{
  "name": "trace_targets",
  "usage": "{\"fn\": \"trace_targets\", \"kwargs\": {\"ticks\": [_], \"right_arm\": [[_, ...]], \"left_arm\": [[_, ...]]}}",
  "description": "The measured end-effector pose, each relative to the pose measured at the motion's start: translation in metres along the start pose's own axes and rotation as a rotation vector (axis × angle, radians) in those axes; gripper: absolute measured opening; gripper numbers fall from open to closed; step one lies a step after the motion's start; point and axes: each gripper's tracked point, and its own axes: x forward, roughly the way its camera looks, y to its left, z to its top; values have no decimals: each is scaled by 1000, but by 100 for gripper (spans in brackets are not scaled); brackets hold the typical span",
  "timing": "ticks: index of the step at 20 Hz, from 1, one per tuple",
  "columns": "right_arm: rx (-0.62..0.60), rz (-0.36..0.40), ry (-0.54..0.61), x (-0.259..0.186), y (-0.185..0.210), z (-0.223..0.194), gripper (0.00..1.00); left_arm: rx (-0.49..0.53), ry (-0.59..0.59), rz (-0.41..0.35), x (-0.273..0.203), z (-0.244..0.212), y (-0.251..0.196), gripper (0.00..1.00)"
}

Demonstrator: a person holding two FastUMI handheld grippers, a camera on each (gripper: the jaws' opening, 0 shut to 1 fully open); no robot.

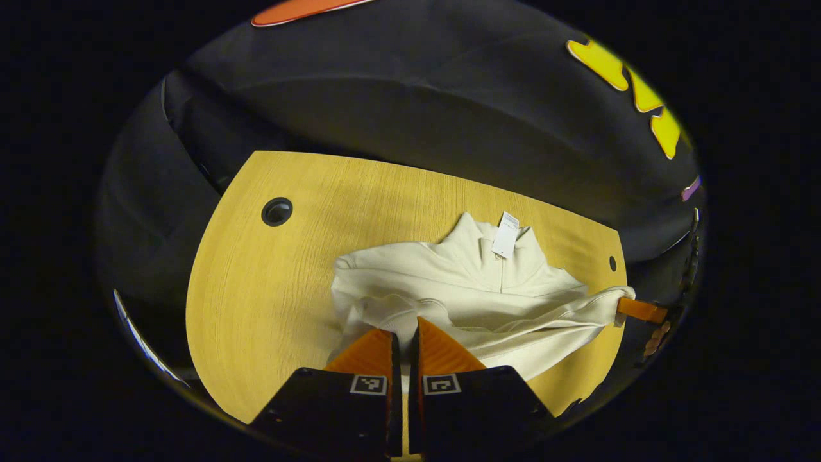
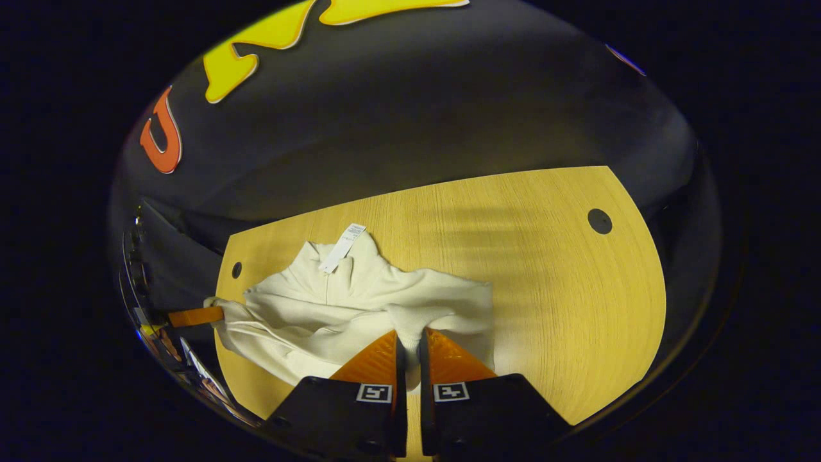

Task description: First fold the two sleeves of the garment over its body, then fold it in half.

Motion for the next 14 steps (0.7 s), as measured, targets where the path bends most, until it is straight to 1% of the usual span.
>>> {"fn": "trace_targets", "kwargs": {"ticks": [3, 6, 8, 9, 10, 12, 14], "right_arm": [[66, -1, 19, 34, -2, 0, 9], [114, 0, 21, 55, -7, 2, 9], [143, -3, 31, 57, -9, 0, 9], [157, -3, 28, 58, -11, 2, 9], [166, -9, 28, 59, -14, 3, 9], [148, -16, 29, 61, -15, 0, 12], [142, -22, 24, 71, -11, -3, 12]], "left_arm": [[9, 5, -5, 33, 10, 7, 6], [37, 12, -9, 57, 10, 8, 6], [47, 15, -5, 69, 12, 7, 7], [48, 24, -3, 74, 10, 7, 13], [48, 28, -6, 77, 9, 7, 8], [41, 26, -9, 80, 8, 7, 10], [43, 25, -12, 83, 9, 6, 12]]}}
